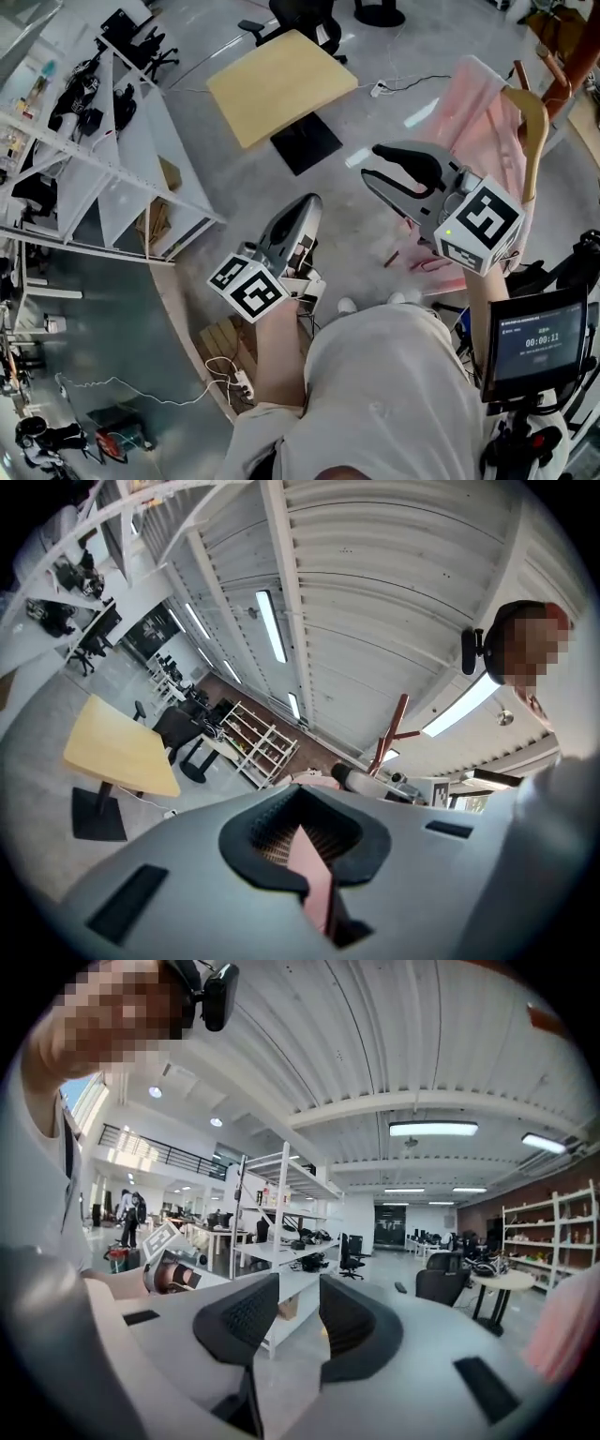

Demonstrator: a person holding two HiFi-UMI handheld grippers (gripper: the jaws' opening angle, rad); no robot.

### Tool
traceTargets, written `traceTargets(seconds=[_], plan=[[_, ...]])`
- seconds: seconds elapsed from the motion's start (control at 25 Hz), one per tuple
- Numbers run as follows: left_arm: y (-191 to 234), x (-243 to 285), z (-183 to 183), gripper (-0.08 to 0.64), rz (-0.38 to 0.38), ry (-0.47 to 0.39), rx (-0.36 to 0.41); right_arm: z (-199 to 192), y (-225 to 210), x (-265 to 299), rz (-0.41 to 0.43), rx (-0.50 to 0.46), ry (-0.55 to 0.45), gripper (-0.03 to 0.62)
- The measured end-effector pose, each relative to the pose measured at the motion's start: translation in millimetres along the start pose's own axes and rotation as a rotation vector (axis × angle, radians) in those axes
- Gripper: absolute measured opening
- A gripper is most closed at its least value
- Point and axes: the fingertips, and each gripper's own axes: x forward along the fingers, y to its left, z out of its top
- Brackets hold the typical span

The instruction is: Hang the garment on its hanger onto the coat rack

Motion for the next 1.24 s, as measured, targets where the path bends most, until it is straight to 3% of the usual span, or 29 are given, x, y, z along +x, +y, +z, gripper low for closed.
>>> traceTargets(seconds=[0.2, 0.44, 0.88, 1.24], plan=[[4.8, -27.9, 7.1, 0.006, 0.061, -0.026, 0.025, -31.4, 26.0, 26.0, 0.076, 0.111, -0.006, 0.141], [20.8, -42.4, 11.8, 0.005, 0.087, -0.04, -0.003, -54.1, 45.7, 53.7, 0.13, 0.172, 0.009, 0.138], [33.0, -37.0, -9.5, 0.006, 0.039, 0.01, -0.022, -74.4, 48.1, 55.3, 0.094, 0.224, -0.013, 0.137], [-6.1, -9.3, -16.6, 0.006, 0.025, 0.036, -0.037, -56.9, 33.7, 9.3, 0.075, 0.251, -0.02, 0.138]])
